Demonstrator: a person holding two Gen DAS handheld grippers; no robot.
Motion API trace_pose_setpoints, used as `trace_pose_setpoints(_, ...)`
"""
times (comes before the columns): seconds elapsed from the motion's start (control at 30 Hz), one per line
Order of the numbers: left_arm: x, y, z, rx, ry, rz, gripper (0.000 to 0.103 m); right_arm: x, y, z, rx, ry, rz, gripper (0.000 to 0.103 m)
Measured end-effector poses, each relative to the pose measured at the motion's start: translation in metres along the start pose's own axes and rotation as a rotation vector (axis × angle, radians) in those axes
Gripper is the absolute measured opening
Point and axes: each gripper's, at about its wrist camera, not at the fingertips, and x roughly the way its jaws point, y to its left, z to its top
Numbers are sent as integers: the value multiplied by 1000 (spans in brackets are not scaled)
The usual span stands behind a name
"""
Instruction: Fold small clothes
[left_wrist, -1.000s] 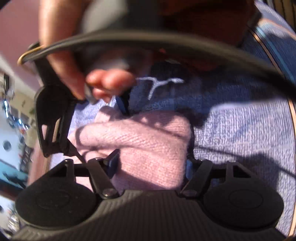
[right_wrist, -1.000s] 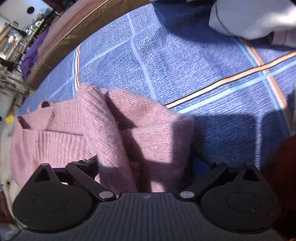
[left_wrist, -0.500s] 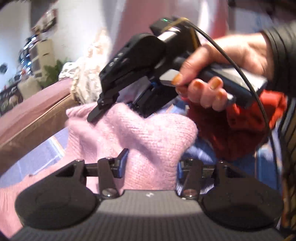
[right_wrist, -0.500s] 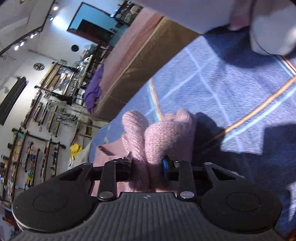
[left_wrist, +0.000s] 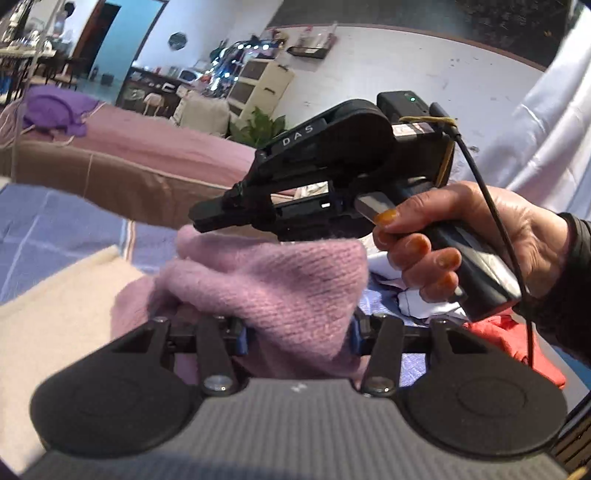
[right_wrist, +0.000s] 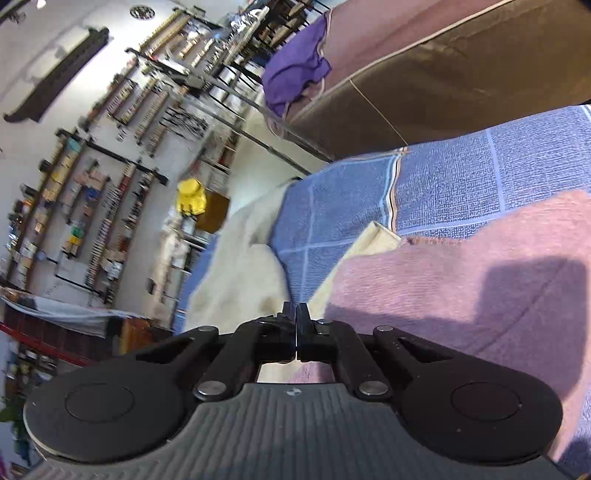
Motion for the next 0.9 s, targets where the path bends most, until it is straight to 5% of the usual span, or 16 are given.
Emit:
trace_pose_setpoints(0.07,-2,29,-4,-44,29,21,47,23,2,-8,-54,6,-42,1)
trace_pose_setpoints(0.17,-4,53,-13,-85,44,-7,49,35,3,-19,-71,-47,-24,24)
trace_pose_setpoints(0.27,-13,62,-20,-81,47,1,54,13,18,-24,-197,-118,11,63)
trace_pose_setpoints(0.33,-19,65,-33,-138,37,-27,55,-16,17,-25,-233,-181,17,103)
trace_pose_setpoints(0.43,-25,64,-48,-168,36,-27,61,-55,8,-28,-277,-290,-96,103)
trace_pose_setpoints(0.53,-30,63,-47,-167,36,-5,75,-77,-6,-42,-331,-295,-220,103)
trace_pose_setpoints(0.73,-70,49,-40,-134,34,112,98,-44,-5,-91,-545,-242,-370,103)
trace_pose_setpoints(0.9,-119,3,-20,4,-55,200,98,0,11,-114,-708,-225,-442,103)
